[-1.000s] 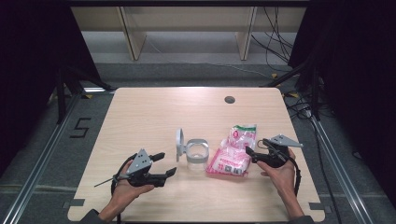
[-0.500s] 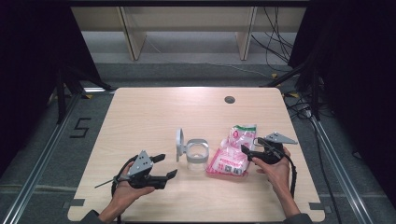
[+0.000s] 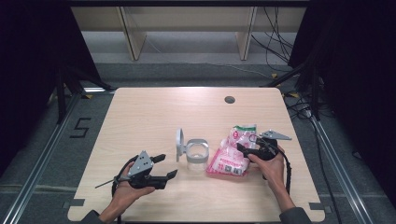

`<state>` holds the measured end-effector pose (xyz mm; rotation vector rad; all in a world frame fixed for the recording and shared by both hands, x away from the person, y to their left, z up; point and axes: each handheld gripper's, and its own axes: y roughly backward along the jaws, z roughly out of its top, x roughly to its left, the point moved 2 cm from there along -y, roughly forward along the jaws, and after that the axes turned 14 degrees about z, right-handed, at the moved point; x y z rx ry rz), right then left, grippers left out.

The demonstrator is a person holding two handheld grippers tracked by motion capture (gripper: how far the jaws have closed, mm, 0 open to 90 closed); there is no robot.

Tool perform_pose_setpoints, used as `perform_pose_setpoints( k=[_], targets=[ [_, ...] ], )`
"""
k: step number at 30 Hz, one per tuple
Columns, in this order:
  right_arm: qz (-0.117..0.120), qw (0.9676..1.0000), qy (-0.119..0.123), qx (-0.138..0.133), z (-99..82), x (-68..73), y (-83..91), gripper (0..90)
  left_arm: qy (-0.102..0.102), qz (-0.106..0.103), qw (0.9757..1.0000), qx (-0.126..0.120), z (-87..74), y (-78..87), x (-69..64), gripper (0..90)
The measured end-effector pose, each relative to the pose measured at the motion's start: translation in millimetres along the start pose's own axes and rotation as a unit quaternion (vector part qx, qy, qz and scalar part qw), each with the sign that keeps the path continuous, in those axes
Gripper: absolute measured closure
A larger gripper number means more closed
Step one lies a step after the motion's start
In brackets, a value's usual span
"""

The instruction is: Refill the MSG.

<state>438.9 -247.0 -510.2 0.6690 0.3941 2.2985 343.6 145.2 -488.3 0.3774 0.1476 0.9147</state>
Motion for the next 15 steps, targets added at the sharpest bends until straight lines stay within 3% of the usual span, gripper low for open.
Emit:
perform_pose_setpoints(
  k=[1, 3, 10, 12, 14, 15],
  targets=[
    [0.012, 0.9999, -0.003, -0.002, 0.6, 0.9, -2.8, 18.7, 0.000, 0.000, 1.0000, 0.000, 0.1, 0.3, 0.1, 26.9],
    [0.007, 0.9999, 0.007, 0.006, 0.7, -0.1, -6.1, 21.5, 0.002, -0.001, 1.0000, -0.001, 0.1, 0.4, 0.3, 27.0],
    [0.020, 0.9998, -0.005, 0.001, 2.5, -0.2, -10.5, 35.4, 0.000, 0.000, 1.0000, -0.001, -0.1, 0.9, 0.2, 27.0],
    [0.027, 0.9991, -0.032, -0.006, 1.5, 1.1, -11.4, 39.3, 0.001, 0.000, 1.0000, -0.002, -0.2, 0.9, 0.2, 27.0],
    [0.038, 0.9988, -0.029, -0.003, 1.4, -3.6, -10.3, 42.8, 0.001, 0.001, 1.0000, -0.001, -0.2, 1.0, 0.2, 27.0],
    [0.031, 0.9992, -0.026, -0.002, 1.4, -4.7, -10.7, 44.1, 0.001, 0.001, 1.0000, -0.001, -0.3, 1.1, 0.2, 27.0]
  ],
)
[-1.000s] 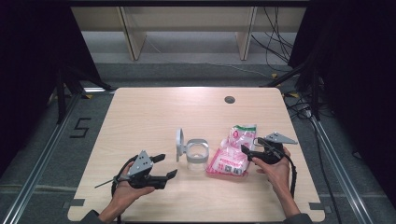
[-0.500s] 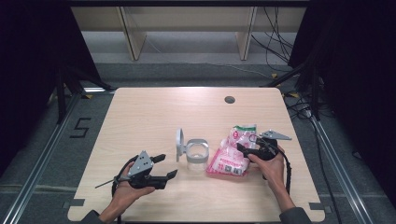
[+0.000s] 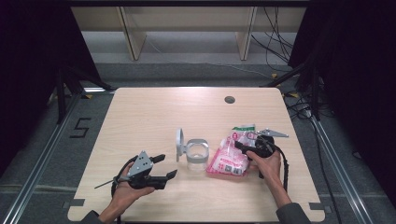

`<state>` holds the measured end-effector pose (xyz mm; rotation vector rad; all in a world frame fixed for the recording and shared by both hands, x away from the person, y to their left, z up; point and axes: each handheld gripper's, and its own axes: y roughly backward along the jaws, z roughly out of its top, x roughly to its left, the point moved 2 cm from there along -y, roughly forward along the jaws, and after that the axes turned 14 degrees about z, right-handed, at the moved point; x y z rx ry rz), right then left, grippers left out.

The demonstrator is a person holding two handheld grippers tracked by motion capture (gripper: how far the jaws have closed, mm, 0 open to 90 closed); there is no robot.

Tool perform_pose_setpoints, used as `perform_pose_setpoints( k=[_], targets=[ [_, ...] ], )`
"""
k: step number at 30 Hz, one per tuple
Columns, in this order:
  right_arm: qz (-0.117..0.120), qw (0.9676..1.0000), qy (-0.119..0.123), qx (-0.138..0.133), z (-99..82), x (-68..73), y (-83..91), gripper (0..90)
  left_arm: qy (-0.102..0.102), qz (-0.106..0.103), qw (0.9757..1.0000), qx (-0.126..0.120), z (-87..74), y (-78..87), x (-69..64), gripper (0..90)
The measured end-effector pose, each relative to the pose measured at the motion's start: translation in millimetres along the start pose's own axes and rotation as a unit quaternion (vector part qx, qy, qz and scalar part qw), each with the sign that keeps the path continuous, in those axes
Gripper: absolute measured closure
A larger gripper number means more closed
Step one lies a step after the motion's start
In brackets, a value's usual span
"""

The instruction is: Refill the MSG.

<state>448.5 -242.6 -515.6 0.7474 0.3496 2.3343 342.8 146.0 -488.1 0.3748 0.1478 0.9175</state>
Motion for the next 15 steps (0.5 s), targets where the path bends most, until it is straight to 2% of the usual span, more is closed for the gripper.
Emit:
perform_pose_setpoints(
  k=[1, 2, 3, 4, 6, 7, 9, 13, 14, 15],
  targets=[
    [0.000, 0.9997, -0.024, -0.001, -0.6, 3.7, -0.3, 46.1, 0.001, -0.003, 1.0000, -0.002, -0.1, -0.4, -0.1, 27.1],
    [-0.001, 0.9997, -0.025, 0.002, -0.6, 3.9, 0.1, 47.5, 0.001, -0.003, 1.0000, -0.002, 0.0, -0.4, -0.2, 27.1],
    [-0.001, 1.0000, -0.006, 0.002, -0.3, 0.3, 0.1, 48.7, 0.000, -0.004, 1.0000, -0.001, 0.0, -0.3, 0.0, 27.1],
    [0.005, 0.9997, -0.025, -0.005, -0.9, 2.6, -1.4, 49.7, 0.000, -0.003, 1.0000, -0.002, -0.1, -0.4, -0.3, 27.1],
    [0.015, 0.9994, -0.030, -0.008, -1.1, 1.8, -2.1, 52.2, 0.000, -0.001, 1.0000, 0.000, -0.2, -0.2, -0.2, 27.1],
    [0.021, 0.9996, -0.018, -0.003, -0.8, -1.8, -0.8, 53.4, 0.000, -0.001, 1.0000, 0.000, -0.2, -0.1, -0.3, 27.1],
    [0.032, 0.9990, -0.030, -0.011, -1.6, -2.8, -2.2, 55.4, 0.000, -0.004, 1.0000, -0.003, -0.3, -0.4, -0.3, 27.1],
    [0.036, 0.9987, -0.033, -0.013, -2.1, -4.2, -4.5, 59.6, 0.001, -0.005, 1.0000, -0.003, -0.4, -0.3, -0.4, 27.1],
    [0.039, 0.9977, -0.055, -0.007, -2.4, -0.5, -4.1, 60.7, 0.000, -0.005, 1.0000, -0.003, -0.4, -0.3, -0.5, 27.1],
    [0.037, 0.9987, -0.034, -0.008, -2.1, -4.6, -4.3, 61.7, -0.001, -0.006, 1.0000, 0.000, -0.4, -0.1, -0.3, 27.1]
  ],
)
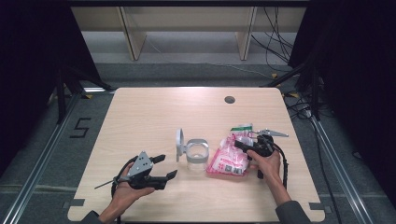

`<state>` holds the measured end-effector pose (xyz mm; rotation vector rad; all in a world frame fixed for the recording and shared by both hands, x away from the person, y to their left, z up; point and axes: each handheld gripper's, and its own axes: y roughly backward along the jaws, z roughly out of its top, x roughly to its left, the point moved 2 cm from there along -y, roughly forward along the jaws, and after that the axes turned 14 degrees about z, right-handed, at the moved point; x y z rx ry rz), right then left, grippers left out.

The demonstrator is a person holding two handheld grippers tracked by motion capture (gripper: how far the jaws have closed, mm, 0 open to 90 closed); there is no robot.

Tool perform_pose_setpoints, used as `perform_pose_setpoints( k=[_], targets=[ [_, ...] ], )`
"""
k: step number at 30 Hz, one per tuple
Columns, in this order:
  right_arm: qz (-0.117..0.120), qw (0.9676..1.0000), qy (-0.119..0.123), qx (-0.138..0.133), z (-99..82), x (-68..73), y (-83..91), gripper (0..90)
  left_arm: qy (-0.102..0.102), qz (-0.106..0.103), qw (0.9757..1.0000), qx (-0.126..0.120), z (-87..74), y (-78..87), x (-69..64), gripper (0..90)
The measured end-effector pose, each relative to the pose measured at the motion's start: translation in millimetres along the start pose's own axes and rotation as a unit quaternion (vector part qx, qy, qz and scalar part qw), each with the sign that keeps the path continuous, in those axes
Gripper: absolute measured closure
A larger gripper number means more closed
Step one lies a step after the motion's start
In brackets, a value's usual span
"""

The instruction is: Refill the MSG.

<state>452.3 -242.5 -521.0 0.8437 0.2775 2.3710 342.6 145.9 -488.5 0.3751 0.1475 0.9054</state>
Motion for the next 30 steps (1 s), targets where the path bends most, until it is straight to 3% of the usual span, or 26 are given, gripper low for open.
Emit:
perform_pose_setpoints(
  k=[2, 4, 6, 7, 8, 9, 10, 11, 12, 13, 14, 15, 16, 19, 21, 22, 24, 28, 29, 30],
  targets=[
    [0.000, 0.9996, -0.029, 0.004, -0.8, 3.6, 0.7, 67.4, 0.003, 0.002, 1.0000, -0.002, -0.1, -0.2, -0.2, 27.1],
    [0.007, 1.0000, 0.003, 0.001, 0.0, 0.2, 0.3, 76.5, 0.002, 0.000, 1.0000, -0.003, 0.0, 0.0, -0.1, 27.1],
    [0.012, 0.9999, 0.004, 0.002, 0.0, 0.9, 0.4, 81.6, 0.002, 0.004, 1.0000, 0.000, -0.3, 0.1, -0.3, 27.1],
    [0.017, 0.9997, -0.017, 0.004, -0.6, 5.7, 1.0, 84.5, 0.003, 0.004, 1.0000, 0.000, -0.4, -0.1, -0.4, 27.1],
    [0.005, 0.9999, -0.009, 0.007, -0.6, 4.9, 0.7, 87.4, 0.002, 0.003, 1.0000, -0.001, -0.2, 0.0, -0.6, 27.1],
    [0.007, 0.9998, 0.016, 0.002, 0.2, 2.3, 0.6, 90.0, 0.000, 0.004, 1.0000, -0.002, -0.2, 0.3, -0.6, 27.1],
    [0.012, 0.9997, 0.019, -0.001, 0.5, 3.9, 0.7, 90.0, 0.000, 0.003, 1.0000, -0.001, -0.3, 0.3, -0.6, 27.2],
    [0.013, 0.9999, -0.001, 0.004, 0.1, 8.2, 0.9, 90.0, 0.001, 0.003, 1.0000, -0.001, -0.4, 0.2, -0.6, 27.1],
    [0.020, 0.9995, 0.024, -0.002, 1.2, 6.0, 0.4, 90.0, 0.002, 0.003, 1.0000, -0.001, -0.4, 0.1, -0.6, 27.1],
    [0.012, 0.9995, 0.030, 0.001, 1.6, 6.2, 0.9, 90.0, 0.002, 0.004, 1.0000, -0.001, -0.3, 0.3, -0.7, 27.1],
    [0.024, 0.9994, 0.026, -0.005, 1.9, 8.9, 1.3, 90.0, 0.002, 0.000, 1.0000, -0.004, -0.3, -0.2, -0.7, 27.1],
    [0.015, 0.9994, 0.030, -0.007, 2.7, 10.7, 2.3, 90.0, -0.003, 0.003, 1.0000, 0.000, -0.4, 0.6, -0.7, 27.1],
    [0.019, 0.9987, 0.047, -0.011, 3.7, 11.0, 2.8, 90.0, -0.002, 0.003, 1.0000, 0.000, -0.5, 0.6, -1.0, 27.1],
    [0.037, 0.9975, 0.055, -0.025, 6.7, 20.8, 5.0, 90.0, 0.001, -0.001, 1.0000, -0.003, -0.5, 0.1, -1.8, 27.1],
    [0.033, 0.9966, 0.072, -0.022, 8.9, 26.7, 8.7, 90.0, -0.001, -0.003, 1.0000, 0.000, -1.0, 0.4, -2.2, 27.2],
    [0.041, 0.9977, 0.050, -0.021, 8.8, 33.5, 10.4, 90.0, -0.001, 0.002, 1.0000, 0.000, -1.2, 0.7, -2.7, 27.2],
    [0.044, 0.9954, 0.082, -0.025, 11.7, 37.4, 13.4, 90.0, 0.000, -0.002, 1.0000, -0.003, -1.1, 0.5, -3.5, 27.2],
    [0.058, 0.9944, 0.084, -0.028, 12.7, 53.4, 21.9, 90.0, -0.010, -0.001, 1.0000, 0.003, -2.1, 1.1, -5.4, 27.2],
    [0.064, 0.9916, 0.104, -0.041, 14.3, 53.4, 22.5, 90.0, -0.009, -0.002, 1.0000, 0.004, -2.3, 1.0, -6.4, 27.1],
    [0.064, 0.9927, 0.095, -0.039, 13.9, 58.1, 25.6, 90.0, -0.012, -0.002, 0.9999, 0.004, -2.4, 1.1, -7.1, 27.2]
  ],
)
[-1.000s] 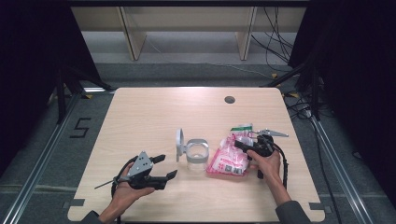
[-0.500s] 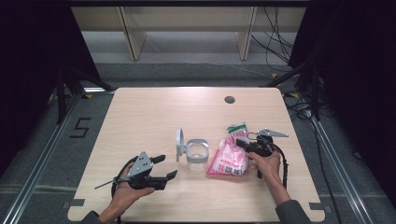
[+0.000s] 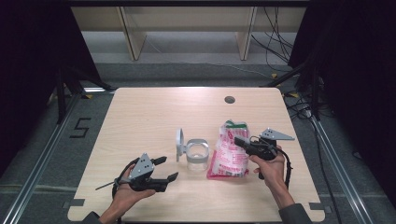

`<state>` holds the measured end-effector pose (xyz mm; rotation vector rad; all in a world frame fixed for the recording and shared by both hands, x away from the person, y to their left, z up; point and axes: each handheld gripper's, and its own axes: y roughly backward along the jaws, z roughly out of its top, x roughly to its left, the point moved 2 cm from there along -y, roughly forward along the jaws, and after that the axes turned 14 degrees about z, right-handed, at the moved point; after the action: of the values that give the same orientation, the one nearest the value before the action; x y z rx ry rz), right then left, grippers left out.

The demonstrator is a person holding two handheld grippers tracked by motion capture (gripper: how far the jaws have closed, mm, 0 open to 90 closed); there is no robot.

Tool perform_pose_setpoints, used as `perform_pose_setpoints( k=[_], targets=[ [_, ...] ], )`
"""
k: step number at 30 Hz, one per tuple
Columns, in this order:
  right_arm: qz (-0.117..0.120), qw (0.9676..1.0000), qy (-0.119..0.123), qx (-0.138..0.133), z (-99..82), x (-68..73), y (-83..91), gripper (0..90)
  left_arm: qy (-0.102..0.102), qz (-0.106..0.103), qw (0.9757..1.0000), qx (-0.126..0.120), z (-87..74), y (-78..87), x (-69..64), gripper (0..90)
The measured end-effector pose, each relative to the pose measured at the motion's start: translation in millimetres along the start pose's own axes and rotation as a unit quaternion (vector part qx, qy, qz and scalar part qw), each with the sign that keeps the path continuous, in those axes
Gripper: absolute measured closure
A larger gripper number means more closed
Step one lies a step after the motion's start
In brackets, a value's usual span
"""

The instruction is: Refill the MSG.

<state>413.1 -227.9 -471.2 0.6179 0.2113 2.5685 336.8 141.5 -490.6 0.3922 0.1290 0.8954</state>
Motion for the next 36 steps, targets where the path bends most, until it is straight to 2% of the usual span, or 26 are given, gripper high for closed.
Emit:
perform_pose_setpoints(
  k=[1, 2, 3, 4, 7, 8, 12, 13, 14, 15, 17, 18, 19, 20, 21, 22, 25, 26, 27, 30, 31, 33, 35, 36],
  targets=[
    [0.007, 0.9999, 0.005, -0.010, 1.1, 2.7, -0.4, 90.0, -0.002, -0.002, 1.0000, 0.000, -0.4, -0.4, -0.9, 27.2],
    [0.007, 0.9997, 0.021, -0.010, 2.8, 3.8, 0.4, 90.0, -0.004, -0.005, 1.0000, 0.000, -0.8, -0.6, -1.9, 27.2],
    [0.012, 0.9997, 0.018, -0.014, 3.7, 7.4, 0.5, 90.0, -0.006, -0.007, 1.0000, 0.000, -1.0, -0.6, -2.7, 27.1],
    [0.009, 0.9992, 0.036, -0.013, 4.4, 7.5, 0.9, 90.0, -0.004, -0.008, 1.0000, -0.002, -1.0, -0.9, -4.1, 27.1],
    [0.017, 0.9988, 0.045, -0.010, 6.7, 14.7, 3.9, 90.0, -0.008, -0.007, 0.9999, 0.001, -1.7, -0.4, -6.5, 27.1],
    [0.018, 0.9986, 0.047, -0.019, 7.6, 16.7, 3.3, 90.0, -0.014, -0.009, 0.9999, 0.002, -1.9, -0.4, -6.5, 27.1],
    [0.018, 0.9976, 0.062, -0.026, 11.7, 26.3, 8.4, 90.0, -0.011, -0.012, 0.9999, 0.003, -2.3, -0.4, -8.5, 27.1],
    [0.020, 0.9971, 0.066, -0.033, 12.8, 27.6, 9.5, 90.0, -0.018, -0.012, 0.9998, 0.002, -2.4, -0.4, -8.0, 27.1],
    [0.021, 0.9981, 0.049, -0.029, 13.0, 31.7, 11.7, 90.0, -0.018, -0.012, 0.9998, 0.002, -2.5, -0.5, -8.5, 27.1],
    [0.019, 0.9974, 0.064, -0.026, 14.4, 30.5, 13.3, 90.0, -0.012, -0.014, 0.9998, 0.003, -2.9, -1.1, -9.2, 27.1],
    [0.023, 0.9975, 0.056, -0.036, 15.2, 34.9, 14.6, 90.0, -0.012, -0.016, 0.9998, 0.003, -3.0, -1.6, -10.1, 27.1],
    [0.020, 0.9974, 0.060, -0.037, 16.1, 36.4, 15.7, 90.0, -0.013, -0.017, 0.9997, 0.005, -3.3, -1.6, -10.3, 27.1],
    [0.020, 0.9964, 0.075, -0.035, 17.6, 35.6, 16.4, 90.0, -0.013, -0.015, 0.9998, 0.003, -3.4, -1.8, -10.8, 27.1],
    [0.015, 0.9969, 0.066, -0.039, 17.3, 37.8, 16.1, 90.0, -0.013, -0.014, 0.9998, 0.003, -3.3, -1.6, -11.1, 27.1],
    [0.014, 0.9971, 0.069, -0.030, 18.3, 38.3, 17.8, 90.0, -0.014, -0.016, 0.9998, 0.003, -2.9, -1.7, -11.0, 27.1],
    [0.011, 0.9960, 0.084, -0.030, 19.3, 36.9, 18.4, 90.0, -0.014, -0.017, 0.9998, 0.003, -2.7, -1.4, -10.9, 27.1],
    [0.010, 0.9957, 0.087, -0.031, 21.4, 38.7, 19.1, 90.0, -0.016, -0.014, 0.9998, 0.003, -3.0, -1.6, -11.0, 27.1],
    [0.013, 0.9962, 0.078, -0.034, 21.4, 41.0, 19.2, 90.0, -0.013, -0.014, 0.9998, 0.004, -3.3, -2.3, -12.1, 27.1],
    [0.017, 0.9953, 0.086, -0.040, 22.9, 41.8, 18.9, 90.0, -0.016, -0.015, 0.9997, 0.006, -3.4, -2.2, -13.1, 27.1],
    [0.009, 0.9955, 0.090, -0.029, 26.0, 46.0, 21.1, 90.0, -0.018, -0.026, 0.9994, 0.010, -5.8, -4.8, -18.5, 27.1],
    [0.008, 0.9940, 0.103, -0.037, 27.5, 44.8, 20.9, 90.0, -0.020, -0.028, 0.9993, 0.011, -6.6, -5.7, -20.8, 27.1],
    [0.007, 0.9945, 0.097, -0.039, 28.1, 46.8, 22.4, 90.0, -0.025, -0.034, 0.9990, 0.012, -7.3, -7.5, -25.9, 27.1],
    [0.008, 0.9935, 0.106, -0.039, 30.0, 45.2, 24.2, 90.0, -0.028, -0.038, 0.9988, 0.012, -7.2, -8.3, -30.7, 27.1],
    [0.004, 0.9949, 0.092, -0.040, 29.7, 46.9, 25.5, 90.0, -0.029, -0.040, 0.9987, 0.012, -7.0, -8.2, -32.2, 27.0]
  ],
)
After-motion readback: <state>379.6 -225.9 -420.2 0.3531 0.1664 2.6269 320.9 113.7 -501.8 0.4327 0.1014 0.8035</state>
